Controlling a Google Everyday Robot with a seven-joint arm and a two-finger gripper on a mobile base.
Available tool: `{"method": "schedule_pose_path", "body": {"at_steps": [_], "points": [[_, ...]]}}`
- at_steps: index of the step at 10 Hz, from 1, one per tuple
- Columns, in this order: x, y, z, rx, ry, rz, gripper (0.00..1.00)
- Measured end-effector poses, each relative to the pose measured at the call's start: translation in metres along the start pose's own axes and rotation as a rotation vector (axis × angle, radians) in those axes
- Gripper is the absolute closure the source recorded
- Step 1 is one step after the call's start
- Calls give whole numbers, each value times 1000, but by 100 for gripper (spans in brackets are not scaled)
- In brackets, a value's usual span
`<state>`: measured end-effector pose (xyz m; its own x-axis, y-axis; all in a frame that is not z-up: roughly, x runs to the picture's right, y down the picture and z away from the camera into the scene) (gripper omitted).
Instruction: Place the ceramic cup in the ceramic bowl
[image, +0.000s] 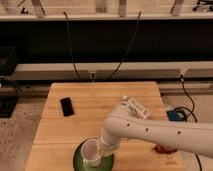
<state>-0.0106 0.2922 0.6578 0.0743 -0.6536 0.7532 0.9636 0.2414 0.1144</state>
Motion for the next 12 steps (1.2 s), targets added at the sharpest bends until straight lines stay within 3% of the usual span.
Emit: {"method": "schedule_pose_path", "body": {"at_steps": [6, 10, 12], "points": [[8, 7, -6, -8, 26, 25, 20], [21, 17, -34, 4, 75, 58, 20], [27, 22, -45, 7, 80, 84, 20]]}}
